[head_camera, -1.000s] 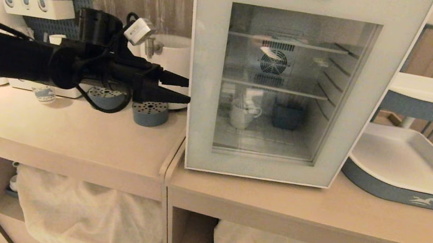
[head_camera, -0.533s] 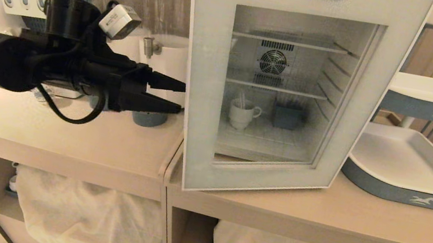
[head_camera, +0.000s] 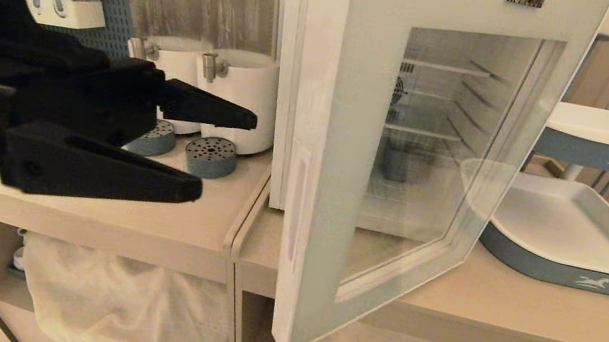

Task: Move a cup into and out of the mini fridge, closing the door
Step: Open the freezer door

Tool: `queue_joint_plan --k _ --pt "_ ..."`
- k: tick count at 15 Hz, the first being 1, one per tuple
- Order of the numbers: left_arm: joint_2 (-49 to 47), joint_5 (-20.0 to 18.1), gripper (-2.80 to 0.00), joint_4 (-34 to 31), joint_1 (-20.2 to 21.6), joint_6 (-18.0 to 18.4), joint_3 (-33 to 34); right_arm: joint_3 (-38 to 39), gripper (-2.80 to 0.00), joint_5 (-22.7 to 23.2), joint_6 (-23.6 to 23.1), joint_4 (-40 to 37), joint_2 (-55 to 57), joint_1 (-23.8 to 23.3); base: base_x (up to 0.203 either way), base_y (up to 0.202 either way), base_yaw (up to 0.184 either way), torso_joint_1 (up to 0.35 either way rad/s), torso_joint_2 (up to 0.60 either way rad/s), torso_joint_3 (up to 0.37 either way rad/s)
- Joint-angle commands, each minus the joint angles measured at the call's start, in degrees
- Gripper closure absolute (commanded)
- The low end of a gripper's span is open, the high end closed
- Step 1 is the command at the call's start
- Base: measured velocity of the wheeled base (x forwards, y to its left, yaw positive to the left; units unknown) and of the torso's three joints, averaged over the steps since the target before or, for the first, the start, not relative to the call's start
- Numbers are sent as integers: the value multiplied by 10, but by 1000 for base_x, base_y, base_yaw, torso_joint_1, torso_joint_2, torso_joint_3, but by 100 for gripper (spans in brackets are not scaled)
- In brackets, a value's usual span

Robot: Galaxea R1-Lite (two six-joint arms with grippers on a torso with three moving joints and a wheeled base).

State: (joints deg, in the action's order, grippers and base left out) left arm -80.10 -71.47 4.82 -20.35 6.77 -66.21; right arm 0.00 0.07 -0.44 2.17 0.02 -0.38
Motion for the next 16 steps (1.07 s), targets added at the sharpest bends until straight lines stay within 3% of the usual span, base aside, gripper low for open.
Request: queue_joint_plan --k 1,6,8,11,12,16 --pt "64 3 -280 1 -16 -15 16 9 0 0 0 0 0 0 0 0 0 0 0 0" --pt "130 8 -280 1 -87 -97 45 9 0 0 0 0 0 0 0 0 0 0 0 0" --pt "138 9 -280 2 -99 -99 51 9 0 0 0 0 0 0 0 0 0 0 0 0" --pt "100 80 -280 11 -98 -93 75 9 0 0 -1 0 0 0 0 0 0 0 0 0" --pt "95 86 -280 21 -98 -93 79 9 0 0 -2 0 0 0 0 0 0 0 0 0" --pt "-27 99 -280 135 -101 -103 98 9 0 0 -3 0 0 0 0 0 0 0 0 0"
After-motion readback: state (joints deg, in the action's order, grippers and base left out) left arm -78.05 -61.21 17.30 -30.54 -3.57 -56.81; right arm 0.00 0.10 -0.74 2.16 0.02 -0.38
